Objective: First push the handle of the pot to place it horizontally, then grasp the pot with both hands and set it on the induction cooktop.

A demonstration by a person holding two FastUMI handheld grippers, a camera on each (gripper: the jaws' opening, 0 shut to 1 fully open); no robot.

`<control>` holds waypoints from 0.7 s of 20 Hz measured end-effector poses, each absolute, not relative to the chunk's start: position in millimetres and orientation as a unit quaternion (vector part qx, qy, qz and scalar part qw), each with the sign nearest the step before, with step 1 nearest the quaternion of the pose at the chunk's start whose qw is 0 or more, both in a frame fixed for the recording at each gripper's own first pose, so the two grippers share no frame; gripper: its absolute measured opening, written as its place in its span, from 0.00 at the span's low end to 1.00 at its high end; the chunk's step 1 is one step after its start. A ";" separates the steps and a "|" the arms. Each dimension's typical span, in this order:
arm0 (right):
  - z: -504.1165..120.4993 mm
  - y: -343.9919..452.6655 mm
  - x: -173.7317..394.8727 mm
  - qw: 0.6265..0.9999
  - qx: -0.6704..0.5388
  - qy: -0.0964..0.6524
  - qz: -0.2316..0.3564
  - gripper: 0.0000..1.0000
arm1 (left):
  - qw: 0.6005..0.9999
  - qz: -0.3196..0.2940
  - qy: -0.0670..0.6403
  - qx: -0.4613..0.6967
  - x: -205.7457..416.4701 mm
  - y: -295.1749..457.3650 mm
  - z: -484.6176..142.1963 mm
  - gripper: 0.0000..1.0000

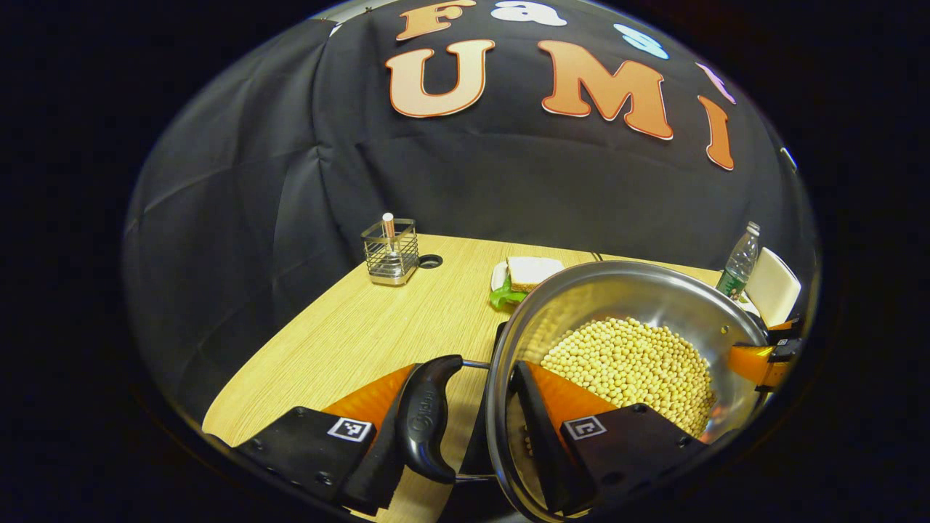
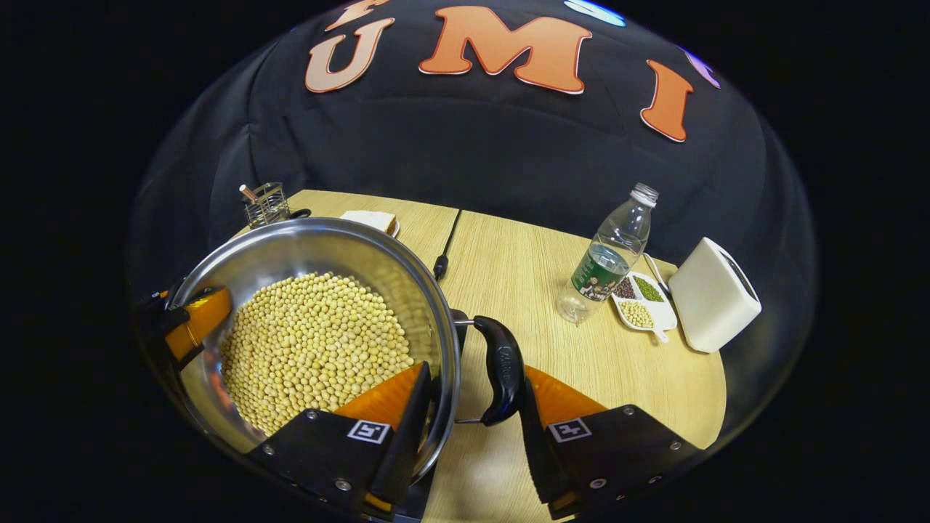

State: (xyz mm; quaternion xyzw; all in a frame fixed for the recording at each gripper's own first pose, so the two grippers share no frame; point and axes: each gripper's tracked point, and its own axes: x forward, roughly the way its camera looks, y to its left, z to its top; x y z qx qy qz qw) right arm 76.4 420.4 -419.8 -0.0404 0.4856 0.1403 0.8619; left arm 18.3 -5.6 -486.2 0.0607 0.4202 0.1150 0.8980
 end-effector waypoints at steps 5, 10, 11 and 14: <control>-420.8 421.7 77.2 0.862 -0.039 0.484 0.144 0.65 | 0.897 0.113 0.422 0.065 17.4 -7.1 -486.3 0.81; -422.6 423.3 79.4 0.861 -0.049 0.476 0.169 0.67 | 0.900 0.105 0.416 0.070 16.4 -8.0 -489.5 0.83; -422.3 425.4 77.7 0.858 -0.045 0.477 0.187 0.71 | 0.902 0.106 0.411 0.077 15.9 -8.1 -488.2 0.84; -409.9 421.4 76.7 0.852 -0.002 0.481 0.209 0.84 | 0.914 0.118 0.375 0.101 22.0 -6.2 -477.2 0.84</control>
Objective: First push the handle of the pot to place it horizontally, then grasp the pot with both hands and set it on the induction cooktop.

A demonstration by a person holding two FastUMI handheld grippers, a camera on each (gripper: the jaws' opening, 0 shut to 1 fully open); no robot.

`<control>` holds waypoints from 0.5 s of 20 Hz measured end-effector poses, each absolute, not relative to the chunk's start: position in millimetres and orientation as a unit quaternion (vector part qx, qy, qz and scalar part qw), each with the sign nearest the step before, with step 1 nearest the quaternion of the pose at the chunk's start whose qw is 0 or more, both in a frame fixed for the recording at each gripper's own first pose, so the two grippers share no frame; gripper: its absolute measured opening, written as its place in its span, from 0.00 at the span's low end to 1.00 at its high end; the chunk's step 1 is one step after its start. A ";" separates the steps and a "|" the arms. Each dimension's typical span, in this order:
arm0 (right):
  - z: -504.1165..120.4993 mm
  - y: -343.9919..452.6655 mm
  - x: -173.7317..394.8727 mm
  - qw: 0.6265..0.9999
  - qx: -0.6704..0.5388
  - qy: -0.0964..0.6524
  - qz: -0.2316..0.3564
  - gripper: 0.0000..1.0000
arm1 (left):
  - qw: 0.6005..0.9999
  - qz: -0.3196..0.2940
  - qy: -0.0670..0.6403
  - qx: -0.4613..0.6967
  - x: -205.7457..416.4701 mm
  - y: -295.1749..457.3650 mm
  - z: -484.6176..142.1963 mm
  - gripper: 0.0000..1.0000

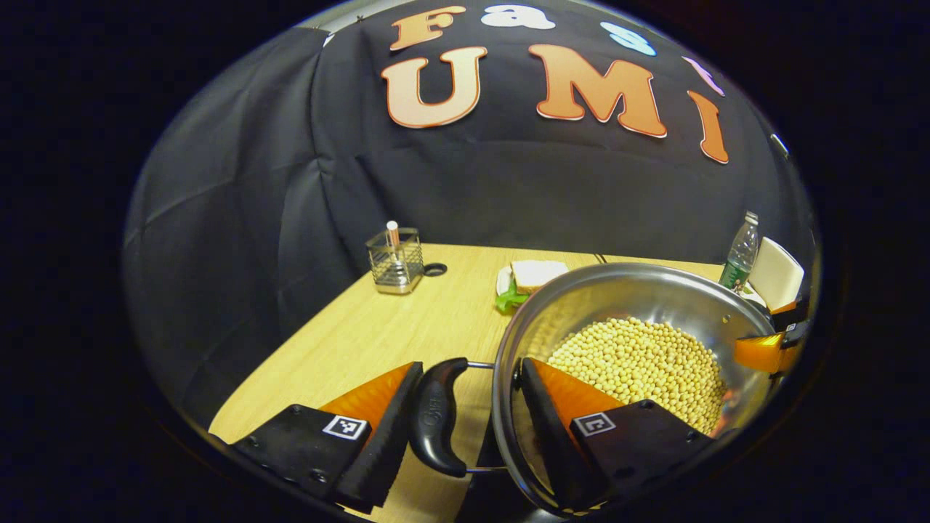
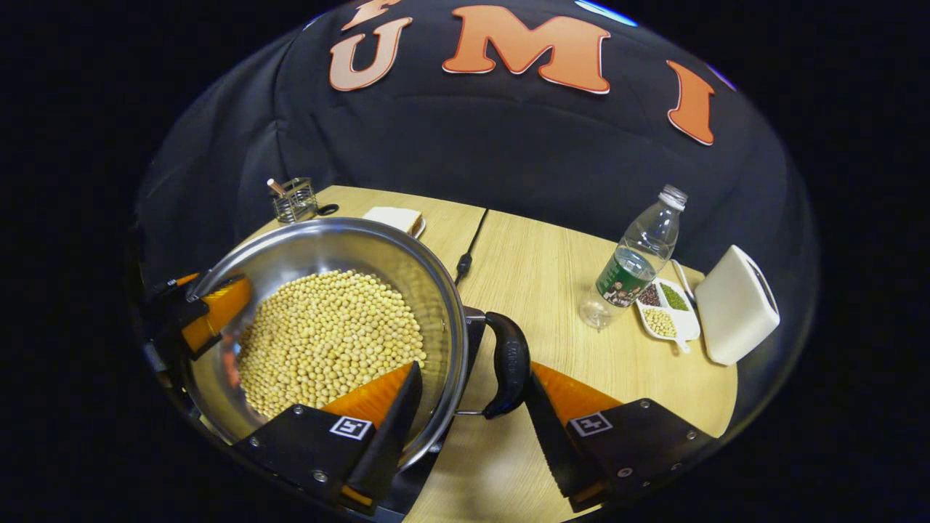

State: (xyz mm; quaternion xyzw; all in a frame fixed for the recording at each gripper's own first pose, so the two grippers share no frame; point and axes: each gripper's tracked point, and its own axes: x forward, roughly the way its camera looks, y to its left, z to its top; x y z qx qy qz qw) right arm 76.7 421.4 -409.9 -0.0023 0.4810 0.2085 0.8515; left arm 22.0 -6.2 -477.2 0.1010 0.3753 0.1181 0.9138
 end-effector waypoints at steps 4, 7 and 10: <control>-372.6 393.6 93.3 0.884 0.002 0.425 0.197 0.87 | 0.924 0.130 0.337 0.125 27.6 -8.4 -436.0 0.96; -335.6 376.0 92.8 0.900 0.015 0.384 0.204 0.90 | 0.936 0.135 0.302 0.117 30.2 -22.2 -397.0 0.89; -288.1 344.7 98.8 0.927 0.027 0.318 0.196 0.92 | 0.949 0.124 0.268 0.108 32.4 -49.4 -361.0 0.90</control>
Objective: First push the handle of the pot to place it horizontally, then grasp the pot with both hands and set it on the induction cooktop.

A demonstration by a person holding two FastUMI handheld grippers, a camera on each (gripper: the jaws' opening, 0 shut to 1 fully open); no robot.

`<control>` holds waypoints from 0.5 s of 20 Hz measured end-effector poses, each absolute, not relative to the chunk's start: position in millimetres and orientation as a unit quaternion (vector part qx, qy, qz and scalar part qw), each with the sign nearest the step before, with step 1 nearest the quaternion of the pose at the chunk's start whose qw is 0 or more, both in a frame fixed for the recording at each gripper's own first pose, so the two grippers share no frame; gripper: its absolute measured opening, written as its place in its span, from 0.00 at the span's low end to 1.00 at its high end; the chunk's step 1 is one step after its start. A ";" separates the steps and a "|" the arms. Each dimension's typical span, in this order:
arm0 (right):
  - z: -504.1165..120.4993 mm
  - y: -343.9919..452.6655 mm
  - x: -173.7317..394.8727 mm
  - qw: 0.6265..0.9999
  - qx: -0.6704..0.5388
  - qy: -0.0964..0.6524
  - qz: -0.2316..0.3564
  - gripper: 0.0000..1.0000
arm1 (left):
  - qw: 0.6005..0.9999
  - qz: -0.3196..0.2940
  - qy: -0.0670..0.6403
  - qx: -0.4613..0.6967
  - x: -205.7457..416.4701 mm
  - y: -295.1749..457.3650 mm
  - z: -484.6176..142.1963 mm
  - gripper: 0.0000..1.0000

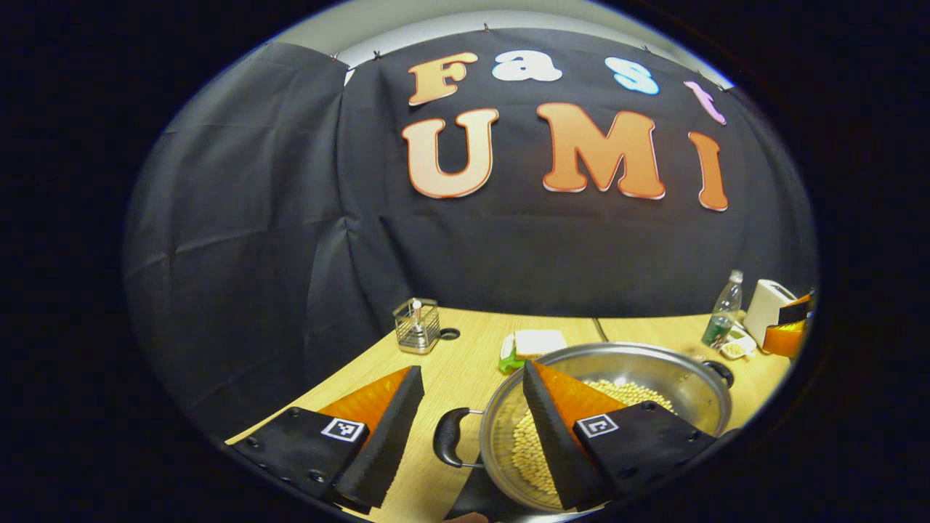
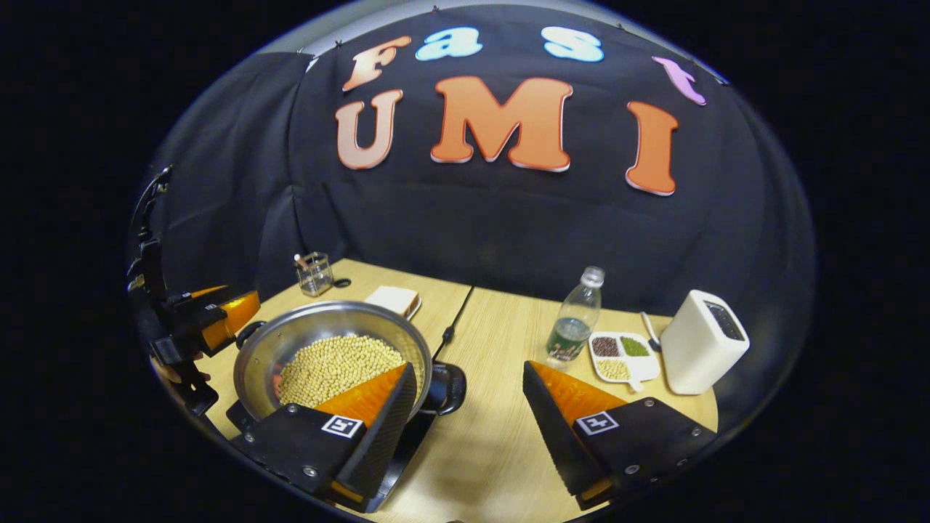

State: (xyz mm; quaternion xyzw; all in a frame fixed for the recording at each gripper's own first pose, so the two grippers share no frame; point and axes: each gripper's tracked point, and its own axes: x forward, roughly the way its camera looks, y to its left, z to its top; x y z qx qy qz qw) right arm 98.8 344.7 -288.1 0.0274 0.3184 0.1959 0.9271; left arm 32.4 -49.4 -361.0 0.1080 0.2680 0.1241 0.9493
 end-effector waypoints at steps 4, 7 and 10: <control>-232.1 291.6 94.4 0.950 0.029 0.254 0.179 0.91 | 0.966 0.099 0.216 0.103 36.9 -97.0 -305.1 0.90; -198.6 248.7 82.7 0.961 0.031 0.223 0.162 0.91 | 0.976 0.079 0.172 0.106 37.1 -139.8 -258.8 0.95; -162.8 202.2 84.1 0.971 0.029 0.189 0.142 0.91 | 0.984 0.062 0.132 0.098 33.4 -177.2 -213.7 0.95</control>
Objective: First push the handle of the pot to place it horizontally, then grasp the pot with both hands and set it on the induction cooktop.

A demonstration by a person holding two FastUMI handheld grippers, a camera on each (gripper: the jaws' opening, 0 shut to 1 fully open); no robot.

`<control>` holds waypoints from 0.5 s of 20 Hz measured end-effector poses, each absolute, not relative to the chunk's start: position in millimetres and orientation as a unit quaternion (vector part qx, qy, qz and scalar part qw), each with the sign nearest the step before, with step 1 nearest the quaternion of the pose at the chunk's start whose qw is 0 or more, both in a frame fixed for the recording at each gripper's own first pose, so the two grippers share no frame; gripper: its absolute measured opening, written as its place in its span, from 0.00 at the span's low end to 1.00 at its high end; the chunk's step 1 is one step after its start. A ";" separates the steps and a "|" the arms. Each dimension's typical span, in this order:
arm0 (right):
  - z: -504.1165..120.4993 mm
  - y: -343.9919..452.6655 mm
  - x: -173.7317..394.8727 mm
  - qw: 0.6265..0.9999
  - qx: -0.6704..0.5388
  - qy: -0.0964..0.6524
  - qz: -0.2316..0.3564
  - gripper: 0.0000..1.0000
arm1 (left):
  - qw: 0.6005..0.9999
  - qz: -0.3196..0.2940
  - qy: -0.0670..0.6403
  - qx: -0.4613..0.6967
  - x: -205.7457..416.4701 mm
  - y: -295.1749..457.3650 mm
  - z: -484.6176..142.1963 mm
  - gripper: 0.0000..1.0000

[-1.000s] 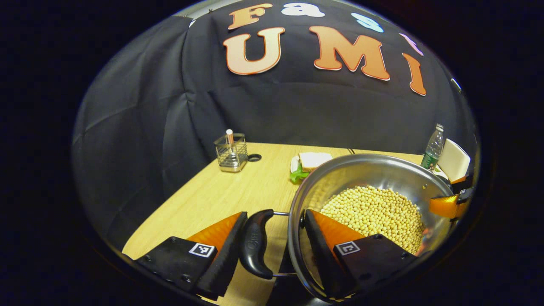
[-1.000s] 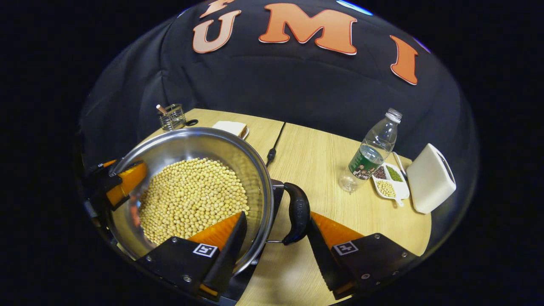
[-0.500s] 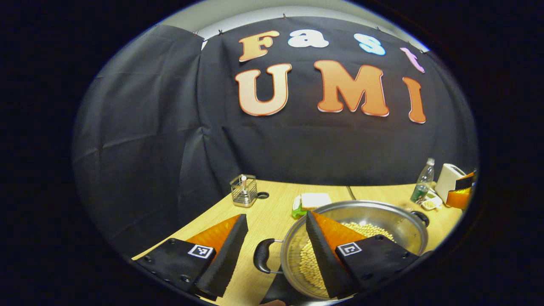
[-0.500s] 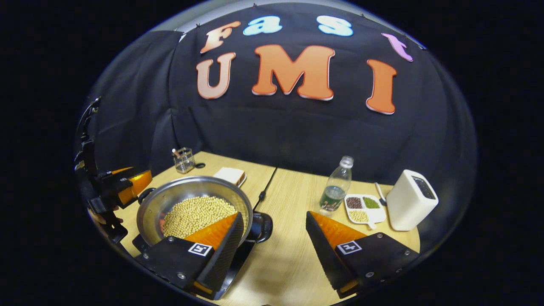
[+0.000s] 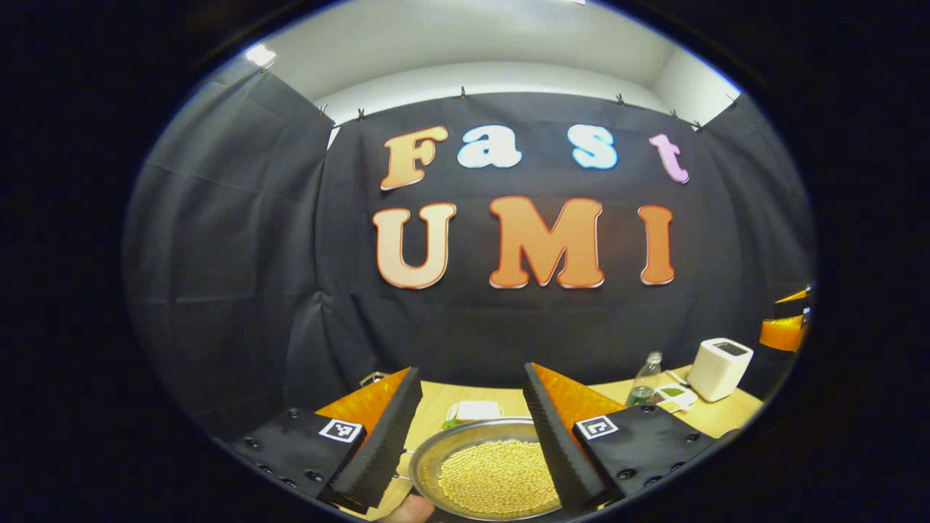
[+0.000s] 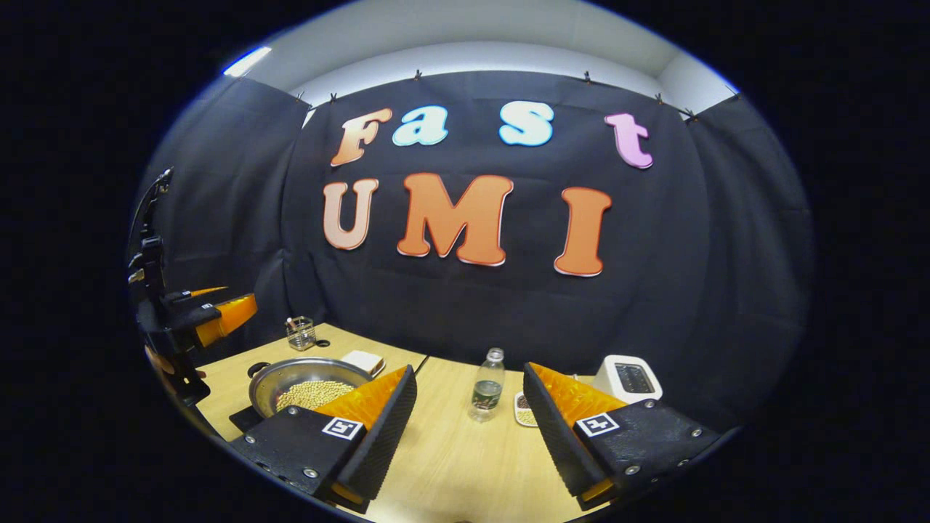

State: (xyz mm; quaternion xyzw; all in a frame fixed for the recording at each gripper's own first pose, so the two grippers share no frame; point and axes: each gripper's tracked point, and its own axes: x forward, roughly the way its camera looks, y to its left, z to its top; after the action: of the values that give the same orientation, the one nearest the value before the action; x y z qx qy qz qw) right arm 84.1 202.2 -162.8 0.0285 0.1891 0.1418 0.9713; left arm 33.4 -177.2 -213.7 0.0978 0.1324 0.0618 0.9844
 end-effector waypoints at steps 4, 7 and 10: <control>-124.8 144.8 73.0 0.981 0.024 0.155 0.118 0.92 | 0.991 0.041 0.105 0.077 24.8 -223.3 -168.6 0.96; -96.1 109.9 57.8 0.987 0.027 0.125 0.100 0.93 | 0.995 0.028 0.082 0.058 19.3 -245.9 -129.4 0.96; -63.0 79.4 51.1 0.992 0.019 0.094 0.084 0.93 | 0.998 0.009 0.050 0.040 10.8 -267.8 -84.8 0.96</control>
State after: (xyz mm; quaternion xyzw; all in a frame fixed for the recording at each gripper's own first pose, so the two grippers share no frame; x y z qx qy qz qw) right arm 51.1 79.4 -63.0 0.0192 0.0942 0.0836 0.9919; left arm 10.8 -267.8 -84.8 0.0403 0.0496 0.0089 0.9979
